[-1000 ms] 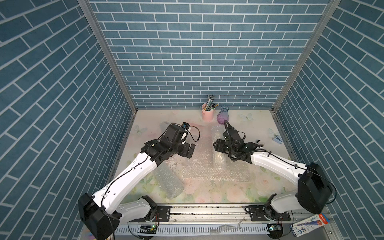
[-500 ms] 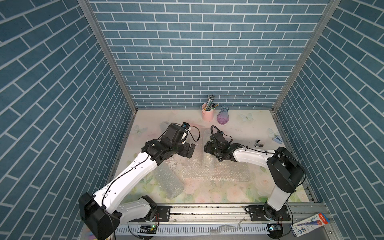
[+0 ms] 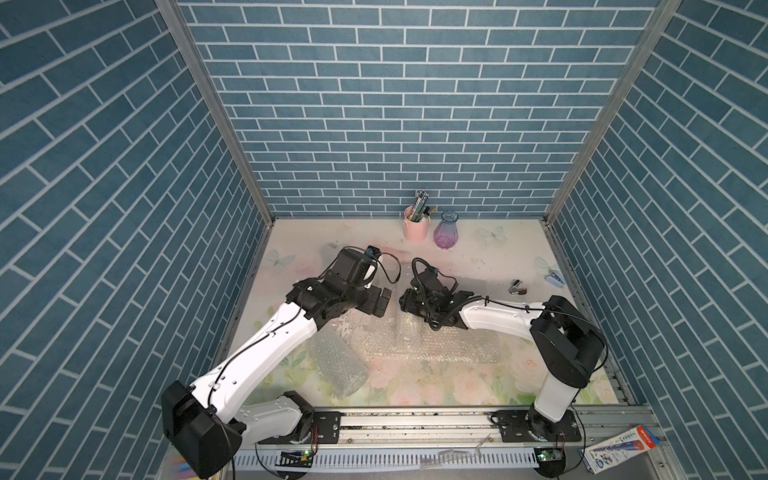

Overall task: Unwrap the vase from the bubble wrap
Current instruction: Place the bubble wrap at the center of the board.

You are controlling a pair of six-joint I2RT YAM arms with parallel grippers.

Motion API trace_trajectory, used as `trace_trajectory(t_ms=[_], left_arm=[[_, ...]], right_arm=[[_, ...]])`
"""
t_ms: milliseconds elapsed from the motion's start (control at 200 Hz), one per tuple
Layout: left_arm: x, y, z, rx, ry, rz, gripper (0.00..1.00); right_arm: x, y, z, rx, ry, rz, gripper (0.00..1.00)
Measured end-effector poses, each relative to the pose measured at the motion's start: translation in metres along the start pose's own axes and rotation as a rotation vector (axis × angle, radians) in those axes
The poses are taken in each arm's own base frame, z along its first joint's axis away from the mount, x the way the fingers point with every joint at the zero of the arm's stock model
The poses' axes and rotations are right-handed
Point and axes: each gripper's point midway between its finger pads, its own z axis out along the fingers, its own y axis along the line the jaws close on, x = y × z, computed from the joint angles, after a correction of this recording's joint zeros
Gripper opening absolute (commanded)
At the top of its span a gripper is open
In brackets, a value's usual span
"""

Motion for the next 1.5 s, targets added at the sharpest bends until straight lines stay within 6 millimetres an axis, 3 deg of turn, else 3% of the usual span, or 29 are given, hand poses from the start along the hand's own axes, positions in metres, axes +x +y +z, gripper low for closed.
trace_trajectory(t_ms=[220, 440, 680, 850, 1200, 1500], left_arm=[[0.0, -0.001, 0.0, 0.003, 0.001, -0.001, 0.98], [0.001, 0.0, 0.001, 0.003, 0.003, -0.003, 0.98], [0.002, 0.0, 0.001, 0.002, 0.004, -0.003, 0.98], [0.001, 0.0, 0.001, 0.002, 0.002, -0.003, 0.98], [0.001, 0.002, -0.001, -0.012, -0.008, -0.007, 0.99], [0.0, 0.006, -0.001, -0.032, -0.011, -0.015, 0.99]], right_arm=[[0.015, 0.01, -0.001, -0.015, 0.017, 0.016, 0.39], [0.019, 0.006, 0.004, -0.002, 0.024, 0.036, 0.62], [0.026, -0.013, 0.01, 0.078, 0.035, 0.03, 0.74], [0.016, -0.008, 0.008, 0.087, 0.006, 0.032, 0.79], [-0.001, 0.0, -0.002, 0.078, -0.061, 0.025, 0.78], [-0.013, 0.005, -0.014, 0.072, -0.11, -0.02, 0.64]])
